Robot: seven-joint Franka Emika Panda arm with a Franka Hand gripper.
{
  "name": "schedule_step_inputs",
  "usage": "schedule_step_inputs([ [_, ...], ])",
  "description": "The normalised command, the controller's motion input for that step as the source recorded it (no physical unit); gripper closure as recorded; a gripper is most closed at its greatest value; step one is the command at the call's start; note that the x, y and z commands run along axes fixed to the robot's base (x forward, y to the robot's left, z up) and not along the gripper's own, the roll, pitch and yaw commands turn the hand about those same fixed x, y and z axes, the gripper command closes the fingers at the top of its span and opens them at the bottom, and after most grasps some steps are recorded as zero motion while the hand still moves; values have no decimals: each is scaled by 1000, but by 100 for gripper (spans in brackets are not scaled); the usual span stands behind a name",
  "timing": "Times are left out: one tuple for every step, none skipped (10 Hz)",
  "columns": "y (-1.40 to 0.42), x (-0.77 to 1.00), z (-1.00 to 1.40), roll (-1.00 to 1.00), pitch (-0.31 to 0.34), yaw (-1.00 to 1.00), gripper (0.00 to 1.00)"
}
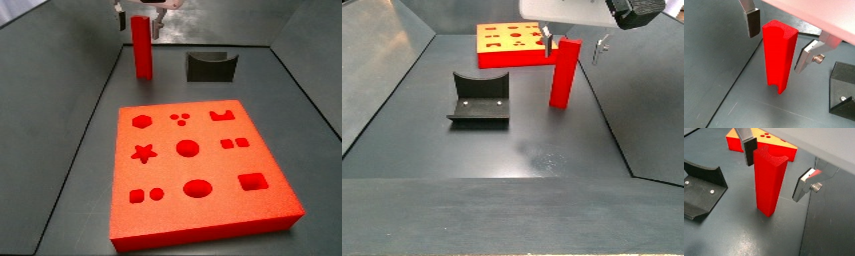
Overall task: Pick up the arch object. Move up. Rotate the arch object. Move to above the board. Insert the arch object.
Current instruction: Pick up the arch object.
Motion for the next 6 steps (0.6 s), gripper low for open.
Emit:
schedule_step_inputs([
  [0, 0, 0, 0, 0, 0, 100],
  [0, 0, 0, 0, 0, 0, 100],
  [0, 0, 0, 0, 0, 0, 100],
  [0, 0, 0, 0, 0, 0, 100],
  [0, 0, 0, 0, 0, 0, 100],
  [0, 0, 0, 0, 0, 0, 100],
])
